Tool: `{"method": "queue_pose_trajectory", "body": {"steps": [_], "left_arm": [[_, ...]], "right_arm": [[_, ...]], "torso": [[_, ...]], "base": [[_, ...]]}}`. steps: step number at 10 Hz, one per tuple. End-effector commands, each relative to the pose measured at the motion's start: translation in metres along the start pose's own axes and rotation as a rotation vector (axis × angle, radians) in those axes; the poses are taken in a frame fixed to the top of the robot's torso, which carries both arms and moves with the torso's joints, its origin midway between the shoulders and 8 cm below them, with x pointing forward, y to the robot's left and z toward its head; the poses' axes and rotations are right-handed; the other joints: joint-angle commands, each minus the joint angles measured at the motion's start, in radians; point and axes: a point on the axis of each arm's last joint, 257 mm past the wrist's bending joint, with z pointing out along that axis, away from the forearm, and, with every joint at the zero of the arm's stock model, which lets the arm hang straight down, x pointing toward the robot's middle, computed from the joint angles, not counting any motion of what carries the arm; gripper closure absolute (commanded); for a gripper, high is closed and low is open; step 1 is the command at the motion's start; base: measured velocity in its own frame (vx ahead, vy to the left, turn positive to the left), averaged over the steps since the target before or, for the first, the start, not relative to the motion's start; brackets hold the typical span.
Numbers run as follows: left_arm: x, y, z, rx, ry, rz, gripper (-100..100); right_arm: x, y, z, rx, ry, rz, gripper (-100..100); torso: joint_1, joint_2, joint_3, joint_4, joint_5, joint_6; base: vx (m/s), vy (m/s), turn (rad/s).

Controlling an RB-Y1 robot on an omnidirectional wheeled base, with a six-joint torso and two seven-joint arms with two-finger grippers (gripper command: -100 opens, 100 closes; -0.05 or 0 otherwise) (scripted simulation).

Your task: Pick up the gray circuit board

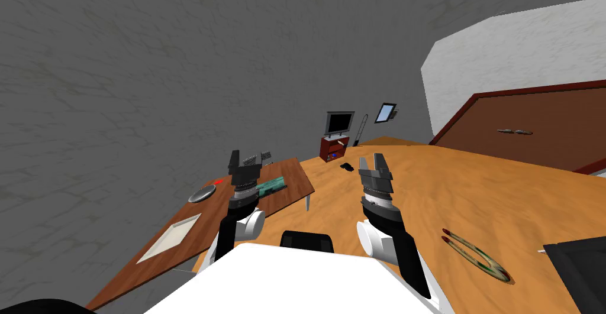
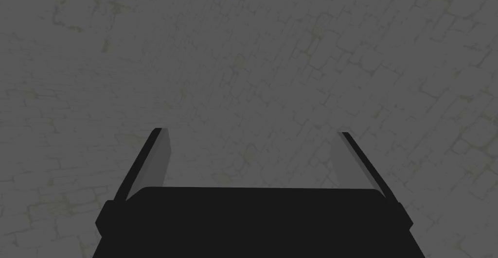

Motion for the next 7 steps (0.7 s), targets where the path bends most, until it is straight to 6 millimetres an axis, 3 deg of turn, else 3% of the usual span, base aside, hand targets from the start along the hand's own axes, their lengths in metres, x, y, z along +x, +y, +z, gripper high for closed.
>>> {"method": "queue_pose_trajectory", "body": {"steps": [1,7], "left_arm": [[0.001,0.011,-0.003,-0.030,0.031,0.004,-100],[-0.022,0.084,-0.024,-0.228,0.081,0.011,-100]], "right_arm": [[0.000,0.000,0.000,0.000,0.000,0.000,0],[0.000,0.000,0.000,0.000,0.000,0.000,0]], "torso": [[0.000,0.000,0.000,0.000,0.000,0.000],[0.002,-0.001,0.000,0.000,0.000,0.000]], "base": [[0.002,0.001,-0.089],[0.003,0.014,-0.171]]}}
